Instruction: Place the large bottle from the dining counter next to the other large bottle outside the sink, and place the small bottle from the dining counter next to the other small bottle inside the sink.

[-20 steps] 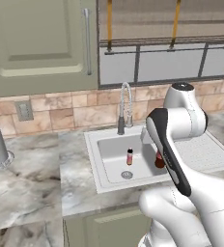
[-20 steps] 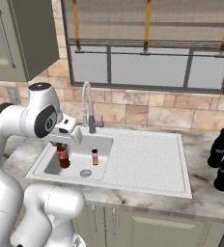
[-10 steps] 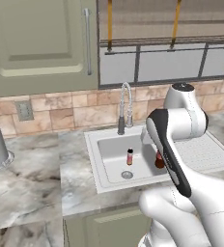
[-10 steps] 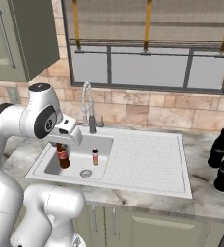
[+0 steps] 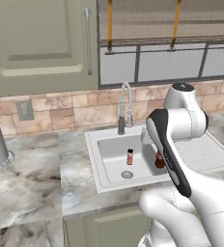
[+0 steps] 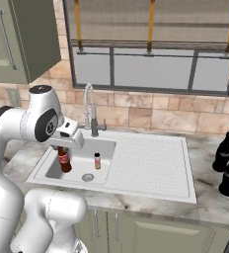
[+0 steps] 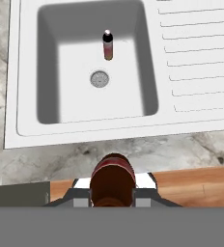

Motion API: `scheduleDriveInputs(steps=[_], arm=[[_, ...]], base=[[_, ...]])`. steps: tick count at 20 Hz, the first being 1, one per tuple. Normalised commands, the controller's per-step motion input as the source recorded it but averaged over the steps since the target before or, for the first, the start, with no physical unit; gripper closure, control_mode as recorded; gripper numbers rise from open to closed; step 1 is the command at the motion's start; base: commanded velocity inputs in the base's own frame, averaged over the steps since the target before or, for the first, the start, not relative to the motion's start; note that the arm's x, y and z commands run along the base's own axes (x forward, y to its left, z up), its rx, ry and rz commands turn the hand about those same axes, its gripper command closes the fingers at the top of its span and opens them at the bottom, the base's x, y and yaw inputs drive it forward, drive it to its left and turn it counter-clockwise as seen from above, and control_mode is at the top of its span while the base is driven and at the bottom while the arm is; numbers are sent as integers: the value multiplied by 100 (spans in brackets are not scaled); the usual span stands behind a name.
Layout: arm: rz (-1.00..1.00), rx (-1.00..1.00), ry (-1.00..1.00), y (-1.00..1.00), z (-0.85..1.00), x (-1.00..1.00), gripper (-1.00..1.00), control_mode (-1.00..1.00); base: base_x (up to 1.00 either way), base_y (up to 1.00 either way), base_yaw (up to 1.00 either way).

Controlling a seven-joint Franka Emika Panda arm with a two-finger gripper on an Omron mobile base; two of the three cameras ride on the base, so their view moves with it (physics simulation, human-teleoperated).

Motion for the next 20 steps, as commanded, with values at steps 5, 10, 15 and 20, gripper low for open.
scheduleDriveInputs(steps=[5,10,15,20], arm=[[0,0,0,0,0,0,100,-100],[-1,0,0,9,0,14,100,-100],[-7,0,1,30,0,45,100,-100],[-7,0,1,0,1,36,100,-100]], base=[[0,0,0],[0,0,0],[0,0,0],[0,0,0]])
